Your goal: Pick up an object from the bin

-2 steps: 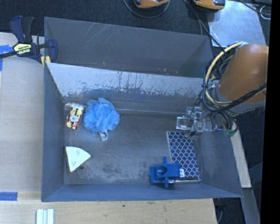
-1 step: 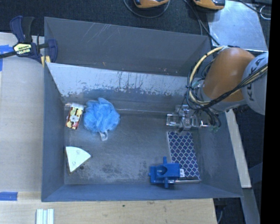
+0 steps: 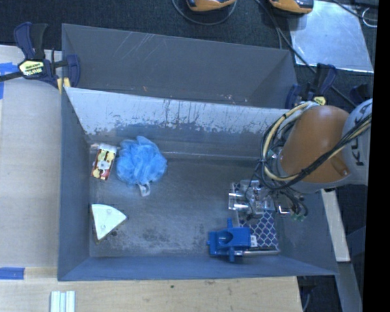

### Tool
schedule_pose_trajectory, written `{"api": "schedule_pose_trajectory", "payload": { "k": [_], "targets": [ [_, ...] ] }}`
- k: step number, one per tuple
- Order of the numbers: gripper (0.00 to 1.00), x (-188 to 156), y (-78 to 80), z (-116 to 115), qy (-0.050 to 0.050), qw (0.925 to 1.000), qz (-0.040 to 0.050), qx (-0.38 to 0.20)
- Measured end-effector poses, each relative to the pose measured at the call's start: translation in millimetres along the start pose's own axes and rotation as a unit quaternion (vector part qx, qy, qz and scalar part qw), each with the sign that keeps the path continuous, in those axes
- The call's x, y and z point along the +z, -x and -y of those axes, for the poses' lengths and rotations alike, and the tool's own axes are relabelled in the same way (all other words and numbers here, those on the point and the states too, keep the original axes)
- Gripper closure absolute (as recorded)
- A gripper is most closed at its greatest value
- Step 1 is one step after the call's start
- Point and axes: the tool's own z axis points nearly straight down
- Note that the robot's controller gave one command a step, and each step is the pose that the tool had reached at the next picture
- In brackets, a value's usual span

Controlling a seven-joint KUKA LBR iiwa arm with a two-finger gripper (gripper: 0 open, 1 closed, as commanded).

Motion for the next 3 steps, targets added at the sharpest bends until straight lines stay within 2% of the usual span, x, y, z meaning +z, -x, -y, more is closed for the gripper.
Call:
{"api": "schedule_pose_trajectory", "payload": {
  "k": [1,2,3],
  "targets": [
    [1.00,-103.2,18.3,13.3,-0.001,0.9999,0.0050,-0.011],
    [1.00,-23.0,55.3,16.5,-0.001,1.0000,0.0053,-0.003],
    [1.00,-105.7,33.2,19.8,-0.001,1.0000,0.0029,0.006]
  ]
}}
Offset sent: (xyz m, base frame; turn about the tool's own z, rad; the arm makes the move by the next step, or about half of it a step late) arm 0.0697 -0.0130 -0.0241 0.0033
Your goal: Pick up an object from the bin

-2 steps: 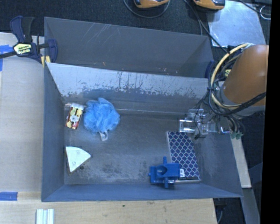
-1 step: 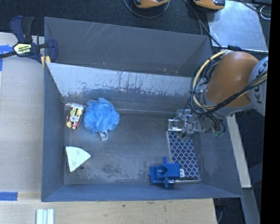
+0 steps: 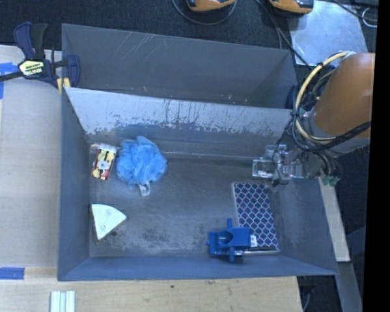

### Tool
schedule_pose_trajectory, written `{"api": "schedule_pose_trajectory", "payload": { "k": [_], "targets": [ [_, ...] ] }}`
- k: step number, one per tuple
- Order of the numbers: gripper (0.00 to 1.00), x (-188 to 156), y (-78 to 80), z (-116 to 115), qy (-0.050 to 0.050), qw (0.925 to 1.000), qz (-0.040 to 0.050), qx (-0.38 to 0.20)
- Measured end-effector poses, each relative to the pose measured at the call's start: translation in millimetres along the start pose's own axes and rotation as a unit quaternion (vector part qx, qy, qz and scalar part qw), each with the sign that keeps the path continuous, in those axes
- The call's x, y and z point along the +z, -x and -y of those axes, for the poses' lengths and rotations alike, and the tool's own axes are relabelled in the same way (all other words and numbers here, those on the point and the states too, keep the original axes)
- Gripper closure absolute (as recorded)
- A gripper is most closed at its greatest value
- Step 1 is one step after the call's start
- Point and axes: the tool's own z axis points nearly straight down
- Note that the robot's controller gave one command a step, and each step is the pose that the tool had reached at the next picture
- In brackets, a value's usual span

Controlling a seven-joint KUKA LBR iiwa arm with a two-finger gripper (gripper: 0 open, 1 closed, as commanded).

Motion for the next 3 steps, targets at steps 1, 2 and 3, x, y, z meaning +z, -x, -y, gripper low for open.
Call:
{"api": "schedule_pose_trajectory", "payload": {
  "k": [1,2,3],
  "targets": [
    [1.00,75.9,47.2,-16.9,-0.001,0.9998,0.0059,-0.020],
    [1.00,54.3,-5.2,-38.0,0.000,0.9987,0.0016,-0.051],
    [1.00,-49.1,21.9,-8.4,-0.002,0.9990,0.0069,-0.044]
  ]
}}
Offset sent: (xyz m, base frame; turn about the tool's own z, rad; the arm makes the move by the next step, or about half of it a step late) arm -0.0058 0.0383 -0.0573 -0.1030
